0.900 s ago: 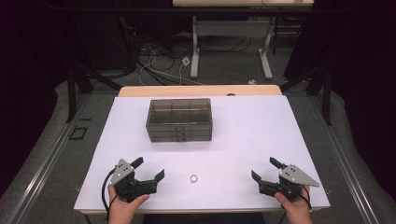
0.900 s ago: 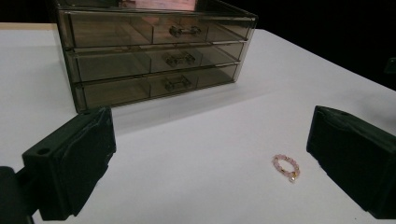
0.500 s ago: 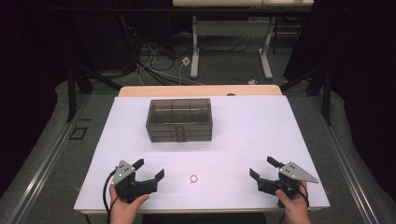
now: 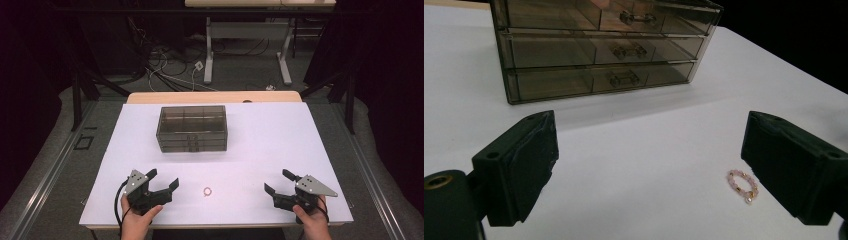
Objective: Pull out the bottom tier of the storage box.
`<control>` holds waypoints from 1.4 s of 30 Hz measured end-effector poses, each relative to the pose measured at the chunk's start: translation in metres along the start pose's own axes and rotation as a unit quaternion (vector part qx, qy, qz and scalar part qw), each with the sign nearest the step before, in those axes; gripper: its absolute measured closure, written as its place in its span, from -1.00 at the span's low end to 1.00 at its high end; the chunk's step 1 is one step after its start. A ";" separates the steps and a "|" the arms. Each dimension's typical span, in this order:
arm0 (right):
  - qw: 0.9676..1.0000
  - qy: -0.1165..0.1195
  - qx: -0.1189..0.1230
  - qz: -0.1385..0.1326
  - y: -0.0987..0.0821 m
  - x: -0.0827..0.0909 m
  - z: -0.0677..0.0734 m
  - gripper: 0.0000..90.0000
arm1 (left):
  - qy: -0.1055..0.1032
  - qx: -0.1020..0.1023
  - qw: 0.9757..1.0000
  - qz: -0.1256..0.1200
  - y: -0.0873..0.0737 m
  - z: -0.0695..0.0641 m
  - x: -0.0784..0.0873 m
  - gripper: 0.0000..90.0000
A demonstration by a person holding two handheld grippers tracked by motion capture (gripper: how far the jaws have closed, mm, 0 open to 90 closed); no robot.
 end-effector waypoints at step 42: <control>1.000 0.001 -0.014 0.020 -0.007 -0.005 -0.002 -0.67 | -0.026 0.066 0.997 0.019 0.056 0.010 -0.048 -0.41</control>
Point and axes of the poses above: each handheld gripper's, and its own axes: x roughly backward along the jaws, y roughly out of its top, z roughly to its left, the point moved 5 cm from there along -x, roughly forward along the jaws, and after that the axes turned 6 degrees about -x, right-handed, at the moved point
